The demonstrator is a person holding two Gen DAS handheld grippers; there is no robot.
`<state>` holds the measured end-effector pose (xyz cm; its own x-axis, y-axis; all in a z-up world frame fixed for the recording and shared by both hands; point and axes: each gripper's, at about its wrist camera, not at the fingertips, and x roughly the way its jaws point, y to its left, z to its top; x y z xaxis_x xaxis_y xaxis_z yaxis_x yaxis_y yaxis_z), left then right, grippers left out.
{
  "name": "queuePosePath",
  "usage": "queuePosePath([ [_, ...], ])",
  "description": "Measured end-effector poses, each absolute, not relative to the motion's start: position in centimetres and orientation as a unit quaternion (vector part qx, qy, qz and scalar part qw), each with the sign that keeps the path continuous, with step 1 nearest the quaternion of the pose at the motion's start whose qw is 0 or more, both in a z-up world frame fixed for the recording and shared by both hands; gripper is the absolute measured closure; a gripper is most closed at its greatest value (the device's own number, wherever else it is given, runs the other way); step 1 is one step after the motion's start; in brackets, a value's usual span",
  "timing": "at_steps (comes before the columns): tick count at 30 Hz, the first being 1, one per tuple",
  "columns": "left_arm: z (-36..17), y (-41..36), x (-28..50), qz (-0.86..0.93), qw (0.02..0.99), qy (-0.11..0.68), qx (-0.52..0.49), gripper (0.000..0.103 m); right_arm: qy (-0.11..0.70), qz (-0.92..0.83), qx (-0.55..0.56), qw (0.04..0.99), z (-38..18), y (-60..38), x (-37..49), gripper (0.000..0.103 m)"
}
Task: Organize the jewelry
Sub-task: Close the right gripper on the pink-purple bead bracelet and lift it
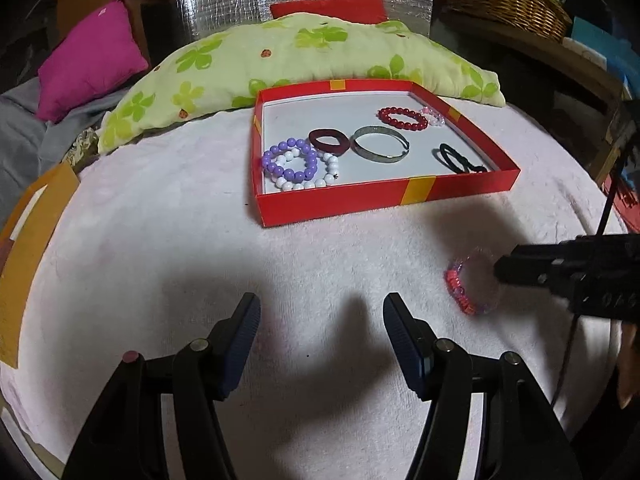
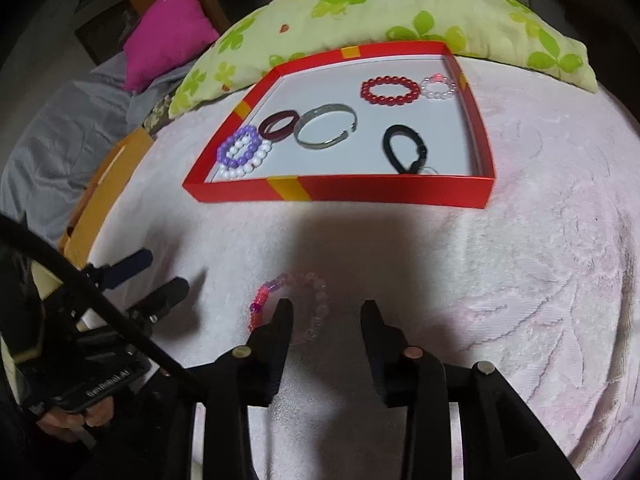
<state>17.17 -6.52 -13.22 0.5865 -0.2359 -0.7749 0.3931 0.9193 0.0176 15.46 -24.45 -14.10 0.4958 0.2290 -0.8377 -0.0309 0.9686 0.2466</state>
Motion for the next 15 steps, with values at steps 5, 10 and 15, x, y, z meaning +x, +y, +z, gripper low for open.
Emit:
queuePosePath([
  [5,-14.1,-6.5,17.8,-0.143,0.884,0.43,0.113,0.038,0.488,0.072,0.065,0.868,-14.8,-23.1,15.8,0.064],
  [10,-13.8,-5.9,18.0,-0.139,0.889,0.424,0.099,0.038,0.469,0.047,-0.004,0.882,-14.9,-21.8,15.7,0.092],
  [15,-13.8,-6.4,17.8,-0.147,0.889,0.418,0.115,0.066,0.443,0.039,-0.008,0.895,-13.8,-22.2,15.1,0.094],
])
